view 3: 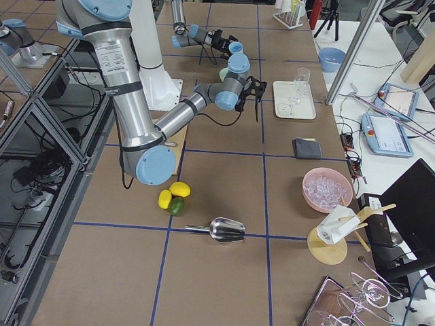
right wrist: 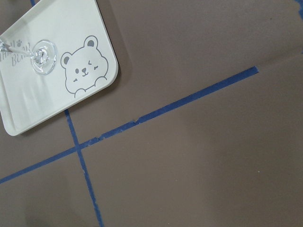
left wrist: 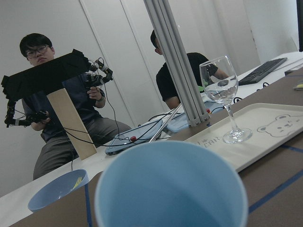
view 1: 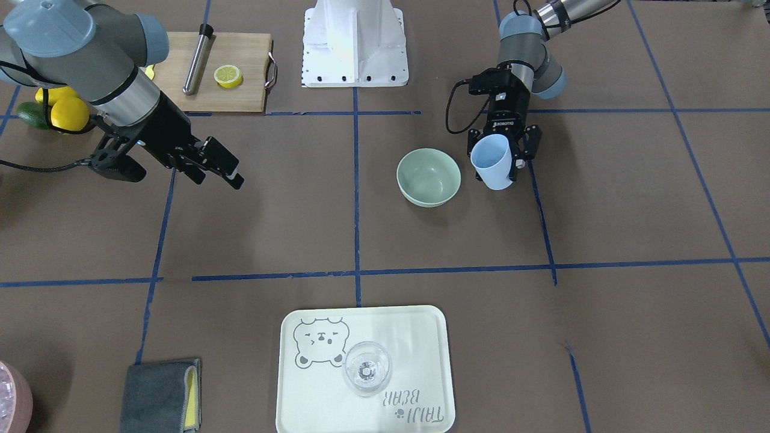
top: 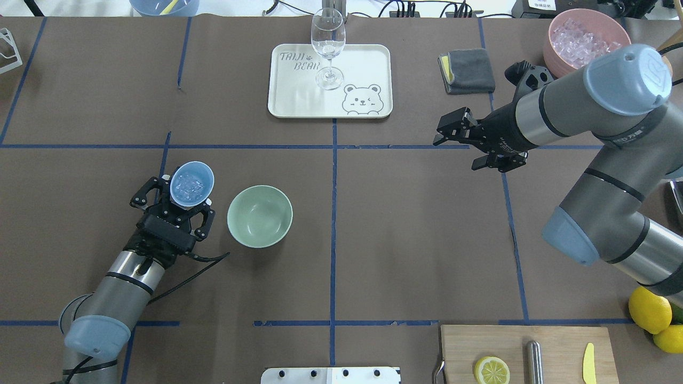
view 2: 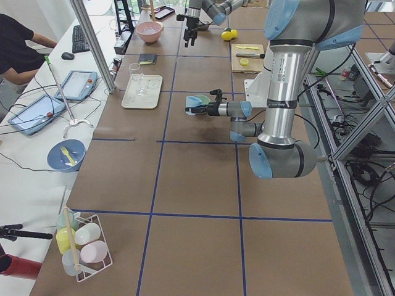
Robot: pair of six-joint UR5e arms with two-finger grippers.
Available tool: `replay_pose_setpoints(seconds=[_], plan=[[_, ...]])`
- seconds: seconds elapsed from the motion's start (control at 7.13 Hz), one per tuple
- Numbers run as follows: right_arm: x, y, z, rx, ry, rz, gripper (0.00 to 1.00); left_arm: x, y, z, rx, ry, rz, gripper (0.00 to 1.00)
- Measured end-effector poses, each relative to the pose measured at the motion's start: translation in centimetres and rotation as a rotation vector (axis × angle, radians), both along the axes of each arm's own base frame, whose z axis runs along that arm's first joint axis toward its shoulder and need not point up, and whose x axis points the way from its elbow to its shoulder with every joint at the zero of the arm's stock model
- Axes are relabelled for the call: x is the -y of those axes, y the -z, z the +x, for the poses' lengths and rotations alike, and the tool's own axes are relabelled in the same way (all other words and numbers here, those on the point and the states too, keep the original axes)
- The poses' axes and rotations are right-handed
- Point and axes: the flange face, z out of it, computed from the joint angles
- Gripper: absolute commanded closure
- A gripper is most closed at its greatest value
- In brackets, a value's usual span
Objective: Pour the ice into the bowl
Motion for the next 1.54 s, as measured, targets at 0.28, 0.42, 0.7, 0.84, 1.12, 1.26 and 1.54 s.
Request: replay_pose_setpoints(seconds=[0.28, 0.42, 0.7, 0.84, 1.12, 1.26, 1.54], plan=[[-0.1, -0.1, 0.0, 0.0, 0.001, -0.001, 0.0, 0.0, 3.5, 1.4, 0.21, -0.01, 0.055, 1.0], [-0.1, -0.3, 0.1, 0.0, 0.001, 0.0, 0.0, 0.0, 4.1, 1.8, 0.322, -0.017, 0.075, 1.0], [-0.2, -0.6, 0.2, 0.001, 0.0, 0.001, 0.0, 0.1, 4.3, 2.4, 0.551, -0.034, 0.116, 1.0], [-0.2, -0.7, 0.2, 0.002, 0.0, 0.002, 0.0, 0.0, 4.8, 2.5, 0.66, -0.046, 0.136, 1.0], [-0.2, -0.8, 0.1, 0.001, 0.001, 0.0, 0.0, 0.0, 5.8, 2.5, 0.865, -0.073, 0.173, 1.0], [-0.2, -0.9, 0.2, 0.0, 0.002, -0.001, 0.0, -0.1, 6.2, 2.5, 0.95, -0.09, 0.189, 1.0], [-0.3, -1.2, 0.3, 0.001, 0.001, 0.0, 0.0, -0.3, 5.9, 3.4, 1.093, -0.16, 0.188, 1.0]])
